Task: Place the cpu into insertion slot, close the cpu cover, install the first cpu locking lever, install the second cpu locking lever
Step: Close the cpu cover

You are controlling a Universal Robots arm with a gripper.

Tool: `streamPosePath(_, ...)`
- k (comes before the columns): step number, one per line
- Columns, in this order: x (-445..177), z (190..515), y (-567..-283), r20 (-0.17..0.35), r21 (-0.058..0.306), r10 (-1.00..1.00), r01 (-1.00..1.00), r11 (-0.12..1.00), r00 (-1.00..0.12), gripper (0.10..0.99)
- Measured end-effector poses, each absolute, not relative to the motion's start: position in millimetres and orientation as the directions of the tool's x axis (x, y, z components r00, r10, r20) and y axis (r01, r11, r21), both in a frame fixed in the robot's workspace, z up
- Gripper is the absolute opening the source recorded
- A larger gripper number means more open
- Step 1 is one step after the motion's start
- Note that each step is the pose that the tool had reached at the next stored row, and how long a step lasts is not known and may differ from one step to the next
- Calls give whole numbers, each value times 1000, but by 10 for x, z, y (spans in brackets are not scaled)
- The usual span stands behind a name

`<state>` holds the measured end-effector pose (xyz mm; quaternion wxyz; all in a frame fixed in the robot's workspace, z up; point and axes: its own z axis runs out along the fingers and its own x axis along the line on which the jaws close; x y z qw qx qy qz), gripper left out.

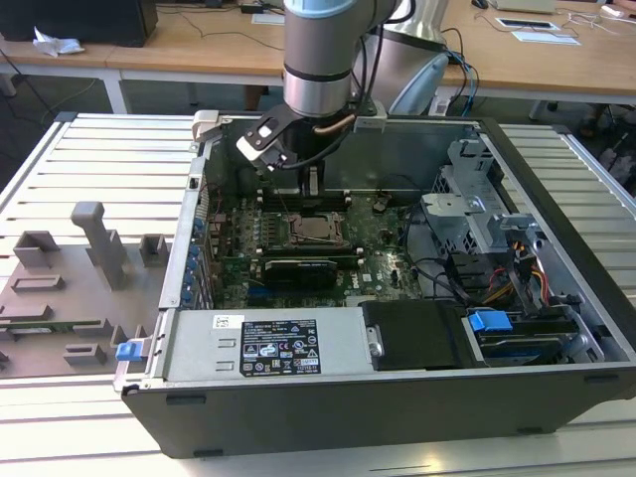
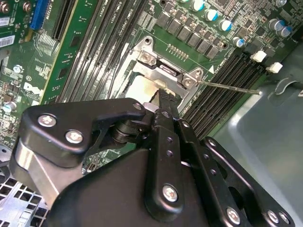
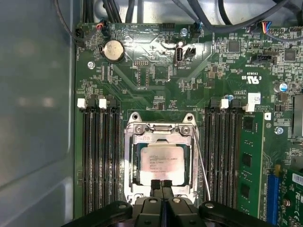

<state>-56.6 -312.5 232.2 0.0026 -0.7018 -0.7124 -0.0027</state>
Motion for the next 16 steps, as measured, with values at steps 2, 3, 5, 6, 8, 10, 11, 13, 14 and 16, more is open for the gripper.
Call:
streamPosePath(2,-572,2296,-3126,7,0,1000,1000,15,-15,106)
streamPosePath(3,-575,2280,-3125,8,0,1000,1000,15,-15,106)
streamPosePath(5,-578,2245,-3125,8,0,1000,1000,15,-15,106)
streamPosePath(6,-579,2228,-3125,8,0,1000,1000,15,-15,106)
streamPosePath(8,-582,2202,-3125,8,0,1000,1000,15,-15,106)
streamPosePath(10,-593,2168,-3125,8,0,1000,1000,15,-15,106)
streamPosePath(11,-598,2158,-3125,8,0,1000,1000,15,-15,106)
streamPosePath(13,-630,2138,-3126,7,0,1000,1000,15,-15,106)
streamPosePath(14,-649,2133,-3126,7,0,1000,1000,15,-15,106)
streamPosePath(16,-699,2119,-3125,7,0,1000,1000,15,-15,106)
